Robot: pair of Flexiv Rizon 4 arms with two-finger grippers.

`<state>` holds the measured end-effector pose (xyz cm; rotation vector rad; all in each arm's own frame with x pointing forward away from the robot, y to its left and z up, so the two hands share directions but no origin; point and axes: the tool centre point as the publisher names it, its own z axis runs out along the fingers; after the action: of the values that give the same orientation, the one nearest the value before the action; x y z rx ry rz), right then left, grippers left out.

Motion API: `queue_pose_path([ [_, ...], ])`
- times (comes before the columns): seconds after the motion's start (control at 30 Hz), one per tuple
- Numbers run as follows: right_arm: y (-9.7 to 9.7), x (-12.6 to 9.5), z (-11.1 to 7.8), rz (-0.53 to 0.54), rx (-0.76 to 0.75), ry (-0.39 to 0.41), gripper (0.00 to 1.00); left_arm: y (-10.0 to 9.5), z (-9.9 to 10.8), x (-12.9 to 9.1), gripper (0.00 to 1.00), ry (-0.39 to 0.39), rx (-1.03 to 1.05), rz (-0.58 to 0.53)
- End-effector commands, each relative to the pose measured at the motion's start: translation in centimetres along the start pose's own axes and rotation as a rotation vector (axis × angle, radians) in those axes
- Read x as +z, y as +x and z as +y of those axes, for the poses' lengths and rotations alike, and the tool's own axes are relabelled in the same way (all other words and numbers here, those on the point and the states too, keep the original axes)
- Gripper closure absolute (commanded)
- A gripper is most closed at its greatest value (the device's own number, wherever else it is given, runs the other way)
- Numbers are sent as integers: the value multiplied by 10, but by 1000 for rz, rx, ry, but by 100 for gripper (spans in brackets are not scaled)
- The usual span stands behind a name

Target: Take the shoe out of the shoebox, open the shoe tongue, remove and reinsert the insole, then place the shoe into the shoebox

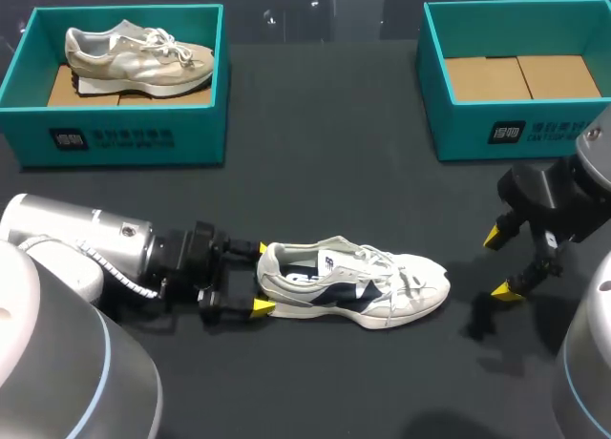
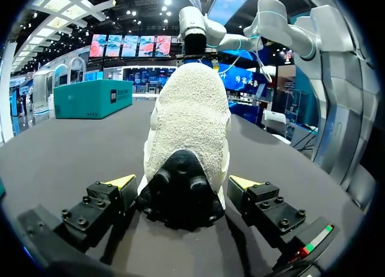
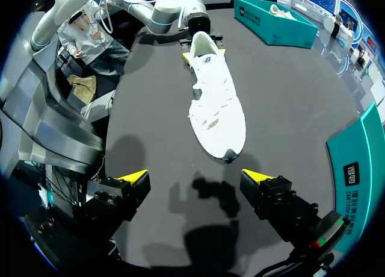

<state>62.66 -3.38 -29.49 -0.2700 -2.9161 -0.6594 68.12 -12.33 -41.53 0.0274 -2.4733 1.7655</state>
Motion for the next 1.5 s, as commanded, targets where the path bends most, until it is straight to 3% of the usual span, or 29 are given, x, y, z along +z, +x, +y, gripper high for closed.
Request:
queue_pose_path([
  [0.03,1,1,0,-3,1,2,0,-4,2,9,0,3,-5,0],
  [1.03,1,1,0,-3,1,2,0,-1,-9,46,0,42,-22,23],
  [1.07,1,1,0,-3,1,2,0,-1,-9,47,45,43,-23,20],
  [1.1,1,1,0,-3,1,2,0,-1,-9,47,67,43,-23,19],
  [1.13,1,1,0,-3,1,2,0,-1,-9,47,100,44,-24,18],
  [1.5,1,1,0,-3,1,2,0,1,-11,46,100,44,0,24],
])
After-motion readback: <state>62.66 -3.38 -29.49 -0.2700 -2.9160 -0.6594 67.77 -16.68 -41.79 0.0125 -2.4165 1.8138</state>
